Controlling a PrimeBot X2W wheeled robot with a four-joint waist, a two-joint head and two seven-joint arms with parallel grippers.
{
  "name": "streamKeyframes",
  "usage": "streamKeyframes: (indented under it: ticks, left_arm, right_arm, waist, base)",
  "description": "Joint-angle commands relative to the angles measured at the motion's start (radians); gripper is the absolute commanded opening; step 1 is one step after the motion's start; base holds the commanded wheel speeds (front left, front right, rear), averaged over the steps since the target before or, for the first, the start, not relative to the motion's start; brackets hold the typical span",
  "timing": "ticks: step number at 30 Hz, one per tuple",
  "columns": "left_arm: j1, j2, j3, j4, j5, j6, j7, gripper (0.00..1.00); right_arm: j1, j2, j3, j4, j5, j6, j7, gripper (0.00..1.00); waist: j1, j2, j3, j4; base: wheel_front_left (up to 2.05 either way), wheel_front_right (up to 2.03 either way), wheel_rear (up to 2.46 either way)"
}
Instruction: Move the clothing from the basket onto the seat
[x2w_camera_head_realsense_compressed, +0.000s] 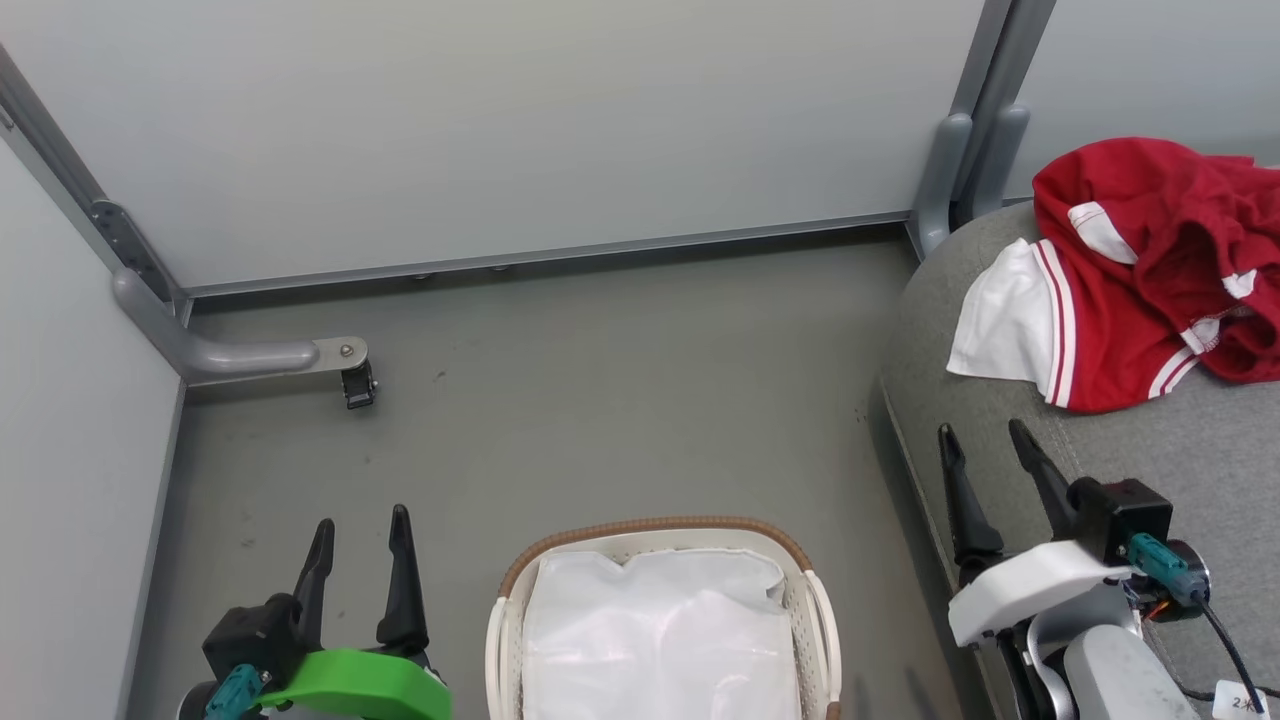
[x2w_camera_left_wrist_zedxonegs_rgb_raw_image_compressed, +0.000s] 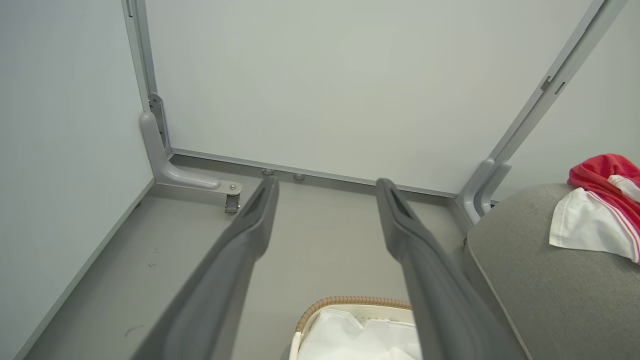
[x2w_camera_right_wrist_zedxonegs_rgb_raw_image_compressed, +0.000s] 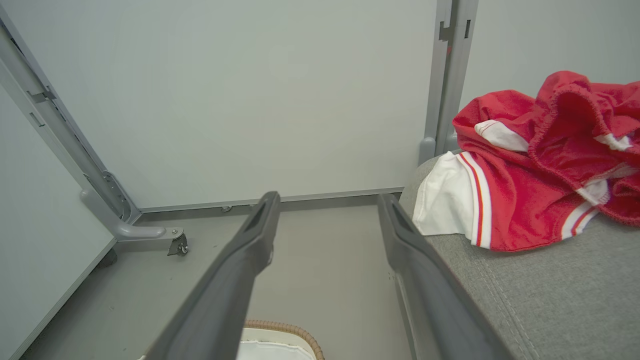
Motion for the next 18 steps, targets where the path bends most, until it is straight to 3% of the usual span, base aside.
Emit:
streamKeyframes:
  ticks: [1,18]
  left_arm:
    - [0.02,0.0,-0.002,-0.005,-0.008,0.006,-0.001,1.0]
    - [0.039,0.0,-0.017,-0.001,-0.007,0.014,-0.001,1.0]
  right_arm:
    - [0.027,-0.004,0.007,-0.005,0.007,-0.001,-0.002,1.0]
    - [0.055,-0.004,0.033,0.017,-0.021,-0.001,-0.002,1.0]
  waist:
    - [0.0001,0.0,-0.016,0.004]
    - [0.0001,0.0,-0.04,-0.001]
  base:
    - [0.0,0.0,0.0]
    - [0.0,0.0,0.0]
